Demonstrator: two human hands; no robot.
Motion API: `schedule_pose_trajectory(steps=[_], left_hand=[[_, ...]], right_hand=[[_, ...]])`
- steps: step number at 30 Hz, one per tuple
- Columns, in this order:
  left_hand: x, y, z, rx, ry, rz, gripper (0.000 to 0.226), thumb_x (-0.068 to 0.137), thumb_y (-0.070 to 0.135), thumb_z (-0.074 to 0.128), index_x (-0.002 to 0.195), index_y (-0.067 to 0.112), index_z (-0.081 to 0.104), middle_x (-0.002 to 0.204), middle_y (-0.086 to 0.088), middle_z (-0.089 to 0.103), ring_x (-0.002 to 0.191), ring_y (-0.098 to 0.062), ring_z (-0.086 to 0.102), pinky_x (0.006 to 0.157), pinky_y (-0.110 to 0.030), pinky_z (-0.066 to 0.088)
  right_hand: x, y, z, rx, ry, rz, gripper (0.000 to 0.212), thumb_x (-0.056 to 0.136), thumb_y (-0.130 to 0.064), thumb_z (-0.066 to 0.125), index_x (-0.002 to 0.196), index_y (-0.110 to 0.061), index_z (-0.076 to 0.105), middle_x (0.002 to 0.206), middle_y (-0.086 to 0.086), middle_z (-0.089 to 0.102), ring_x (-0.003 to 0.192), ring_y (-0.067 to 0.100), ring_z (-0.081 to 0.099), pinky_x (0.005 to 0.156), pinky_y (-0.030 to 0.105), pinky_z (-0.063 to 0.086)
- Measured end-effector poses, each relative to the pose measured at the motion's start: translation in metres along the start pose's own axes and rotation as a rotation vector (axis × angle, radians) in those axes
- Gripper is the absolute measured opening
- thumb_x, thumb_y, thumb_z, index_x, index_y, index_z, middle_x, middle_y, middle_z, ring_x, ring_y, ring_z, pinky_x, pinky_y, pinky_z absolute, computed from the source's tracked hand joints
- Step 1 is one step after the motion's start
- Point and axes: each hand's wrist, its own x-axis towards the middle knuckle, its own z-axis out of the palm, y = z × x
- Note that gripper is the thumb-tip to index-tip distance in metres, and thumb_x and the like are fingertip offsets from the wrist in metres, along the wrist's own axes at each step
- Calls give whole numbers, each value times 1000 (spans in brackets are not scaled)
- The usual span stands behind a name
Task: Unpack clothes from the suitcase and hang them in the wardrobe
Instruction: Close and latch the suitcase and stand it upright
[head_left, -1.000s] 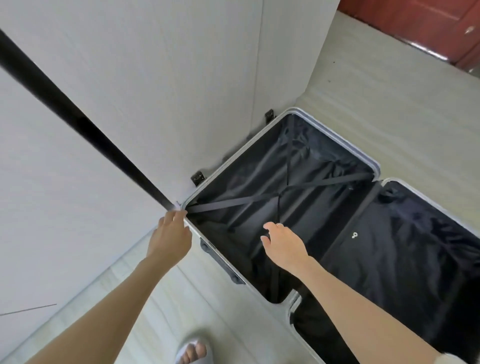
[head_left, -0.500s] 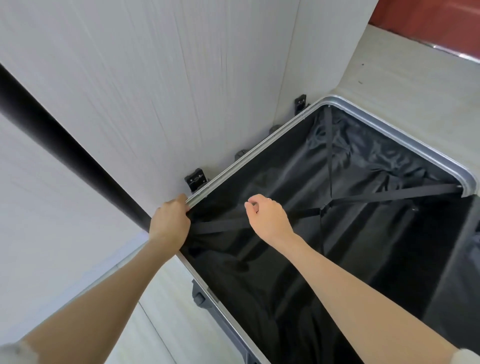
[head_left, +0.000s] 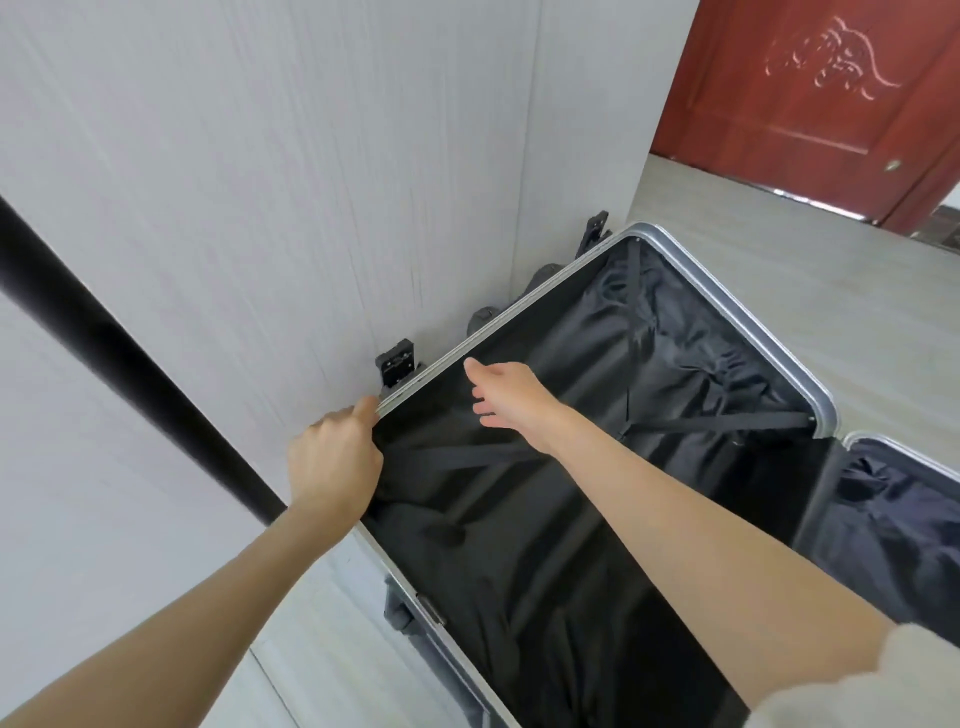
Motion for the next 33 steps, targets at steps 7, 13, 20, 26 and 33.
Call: schedule_pose_trajectory(steps=[7, 13, 20, 26, 33], left_hand=[[38, 56, -86, 34, 192, 296, 47, 46, -19, 66, 86, 5, 69, 47, -9, 54, 37, -27, 48, 47, -10, 11], [56, 103, -136, 150, 297, 496, 47, 34, -11, 69, 78, 8, 68, 47, -5, 53, 39, -25, 51, 47, -11, 9], [73, 132, -164, 215, 416, 615, 50, 40, -12, 69, 84, 11, 69, 53, -3, 56, 44, -25, 52, 42, -18, 24], [101, 159, -177, 223, 516, 668, 45, 41, -7, 76, 80, 14, 66, 60, 1, 59, 53, -20, 56, 41, -20, 25], [101, 191, -149, 17, 604, 657, 51, 54, -5, 78, 103, 3, 65, 91, -10, 69, 83, -29, 67, 64, -33, 55]], right_hand=[[-22, -71, -44, 294, 115, -66, 60, 98, -44, 40, 144, -8, 28, 142, 13, 42, 114, 28, 57, 96, 37, 50], [-42, -111, -79, 878, 52, -114, 38, 95, -26, 51, 125, -3, 46, 115, 23, 56, 101, 37, 60, 90, 45, 52], [-69, -127, -117, 1190, -26, -327, 14, 95, 2, 39, 98, 0, 53, 97, 20, 58, 91, 35, 60, 92, 44, 49], [-76, -131, -147, 1334, -41, -460, 23, 95, 2, 37, 110, 5, 53, 116, 24, 58, 96, 37, 60, 86, 43, 50], [-88, -101, -174, 1451, -59, -600, 20, 89, 5, 42, 102, 8, 57, 105, 22, 63, 107, 35, 57, 107, 40, 40]])
